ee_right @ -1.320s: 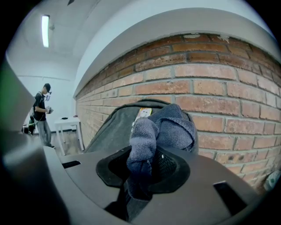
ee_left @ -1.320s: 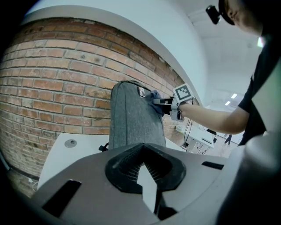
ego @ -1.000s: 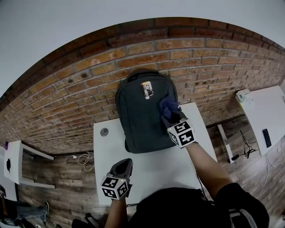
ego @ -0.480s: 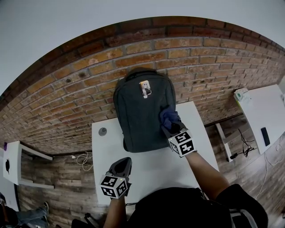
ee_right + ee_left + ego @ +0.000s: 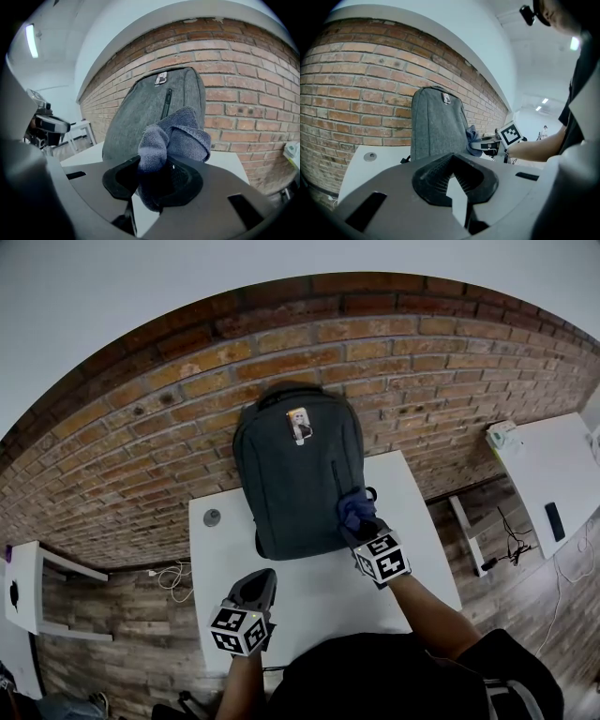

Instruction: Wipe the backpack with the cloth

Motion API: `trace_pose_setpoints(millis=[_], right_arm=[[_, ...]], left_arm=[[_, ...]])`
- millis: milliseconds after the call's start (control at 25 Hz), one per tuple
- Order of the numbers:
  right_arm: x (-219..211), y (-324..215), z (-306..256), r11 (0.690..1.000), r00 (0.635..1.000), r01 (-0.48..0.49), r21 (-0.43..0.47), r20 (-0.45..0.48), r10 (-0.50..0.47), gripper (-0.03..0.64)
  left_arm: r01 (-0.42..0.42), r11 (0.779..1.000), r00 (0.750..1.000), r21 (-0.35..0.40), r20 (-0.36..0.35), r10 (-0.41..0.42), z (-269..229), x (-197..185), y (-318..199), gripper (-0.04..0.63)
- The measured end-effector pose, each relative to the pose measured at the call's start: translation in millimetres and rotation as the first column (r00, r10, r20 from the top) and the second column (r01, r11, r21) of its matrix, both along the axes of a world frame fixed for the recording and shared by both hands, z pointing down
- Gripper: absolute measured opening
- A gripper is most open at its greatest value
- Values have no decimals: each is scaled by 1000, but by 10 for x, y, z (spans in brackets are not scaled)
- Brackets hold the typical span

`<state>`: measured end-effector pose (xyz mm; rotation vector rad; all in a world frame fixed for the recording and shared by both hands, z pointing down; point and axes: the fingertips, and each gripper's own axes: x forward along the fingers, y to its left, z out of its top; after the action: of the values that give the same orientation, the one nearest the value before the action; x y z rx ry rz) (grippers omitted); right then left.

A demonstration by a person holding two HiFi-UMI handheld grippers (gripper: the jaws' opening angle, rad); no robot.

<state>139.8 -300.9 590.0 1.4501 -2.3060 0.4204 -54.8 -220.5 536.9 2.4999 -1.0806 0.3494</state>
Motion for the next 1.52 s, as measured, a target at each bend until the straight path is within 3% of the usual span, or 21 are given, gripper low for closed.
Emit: trace_pose_setpoints(millis=[400, 680, 1120, 1520], right_arm=[[-28, 349, 714, 986, 1000, -4, -166, -6, 3, 101], [-243, 601, 1044, 963, 997, 62, -263, -32, -73, 101], [-486, 247, 283, 990, 995, 102, -96, 12, -101, 101], [-605, 7, -237, 990, 990, 141, -3, -12, -141, 101]], left_arm=[[-14, 1000, 1000, 9, -4, 14, -19, 3, 0, -3], [-13, 1000, 1000, 8, -7, 13, -16, -26, 15, -3], [3, 1000, 1000, 2, -19, -3, 19, -83, -2, -3], [26, 999, 999, -18, -23, -26, 82, -157, 22, -3]])
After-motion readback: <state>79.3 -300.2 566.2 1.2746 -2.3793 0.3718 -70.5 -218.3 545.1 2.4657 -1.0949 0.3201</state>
